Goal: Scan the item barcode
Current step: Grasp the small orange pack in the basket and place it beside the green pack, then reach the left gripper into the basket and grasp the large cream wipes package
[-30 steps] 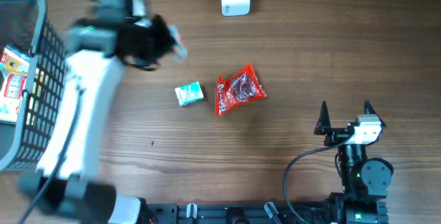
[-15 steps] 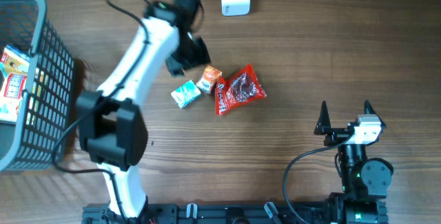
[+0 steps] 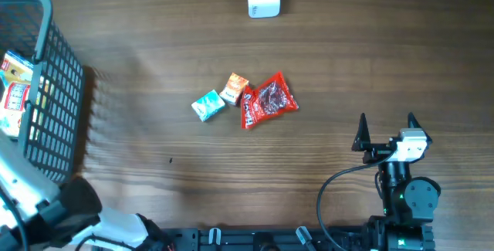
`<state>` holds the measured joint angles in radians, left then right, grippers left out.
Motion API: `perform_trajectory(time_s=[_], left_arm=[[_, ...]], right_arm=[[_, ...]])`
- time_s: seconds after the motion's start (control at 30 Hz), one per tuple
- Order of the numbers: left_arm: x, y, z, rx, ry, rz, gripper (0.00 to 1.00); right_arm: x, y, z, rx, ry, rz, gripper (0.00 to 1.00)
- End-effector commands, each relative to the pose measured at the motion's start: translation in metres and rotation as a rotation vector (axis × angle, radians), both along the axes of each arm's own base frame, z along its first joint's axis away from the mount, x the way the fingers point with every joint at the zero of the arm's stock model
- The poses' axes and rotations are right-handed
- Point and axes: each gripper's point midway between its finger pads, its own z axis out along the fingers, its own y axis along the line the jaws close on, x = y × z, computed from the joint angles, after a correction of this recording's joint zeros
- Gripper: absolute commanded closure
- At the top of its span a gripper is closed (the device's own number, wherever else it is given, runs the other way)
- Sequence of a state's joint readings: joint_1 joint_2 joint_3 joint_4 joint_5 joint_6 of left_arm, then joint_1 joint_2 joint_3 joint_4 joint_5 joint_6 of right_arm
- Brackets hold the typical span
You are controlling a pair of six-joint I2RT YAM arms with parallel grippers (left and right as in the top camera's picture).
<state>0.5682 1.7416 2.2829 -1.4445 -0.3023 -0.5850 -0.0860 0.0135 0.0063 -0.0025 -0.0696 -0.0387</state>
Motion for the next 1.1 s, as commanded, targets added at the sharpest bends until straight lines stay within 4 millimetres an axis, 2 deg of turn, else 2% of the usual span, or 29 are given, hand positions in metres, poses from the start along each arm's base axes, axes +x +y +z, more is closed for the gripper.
perform_trajectory(time_s=[0.0,0.1,0.13,0.27,0.43,0.5,0.63,0.87,0.9,0.93,1.07], left_arm=[[-0.023,0.051,-0.062,-0.136,0.113,0.135,0.0],[-0.038,0.08,-0.111,-0.226,0.202,0.21,0.0],[-0.039,0.084,-0.133,-0.286,0.227,0.218,0.0],[-0.031,0.08,-0.212,-0.489,0.27,0.198,0.0],[-0.023,0.079,-0.274,-0.525,0.261,0.173,0.0],[-0.004,0.073,-0.299,-0.555,0.183,0.074,0.0],[0.004,0.077,-0.324,-0.521,0.139,0.044,0.0],[0.003,0.082,-0.353,-0.506,0.125,0.045,0.0],[0.003,0.083,-0.356,-0.504,0.125,0.043,0.03],[0.004,0.083,-0.356,-0.501,0.123,0.043,0.09],[0.008,0.088,-0.355,-0.482,0.106,0.04,0.62]], right_arm=[[0.0,-0.001,0.002,0.012,-0.008,-0.008,0.0],[0.0,-0.001,0.002,0.012,-0.008,-0.008,0.0],[0.0,-0.001,0.002,0.012,-0.008,-0.008,0.0],[0.0,-0.001,0.002,0.012,-0.008,-0.008,0.0],[0.0,-0.001,0.002,0.012,-0.008,-0.008,0.0],[0.0,-0.001,0.002,0.012,-0.008,-0.008,0.0],[0.0,-0.001,0.002,0.013,-0.008,-0.008,0.0],[0.0,-0.001,0.002,0.012,-0.008,-0.008,0.0],[0.0,-0.001,0.002,0.012,-0.008,-0.008,0.0],[0.0,-0.001,0.002,0.012,-0.008,-0.008,0.0],[0.0,-0.001,0.002,0.012,-0.008,-0.008,0.0]])
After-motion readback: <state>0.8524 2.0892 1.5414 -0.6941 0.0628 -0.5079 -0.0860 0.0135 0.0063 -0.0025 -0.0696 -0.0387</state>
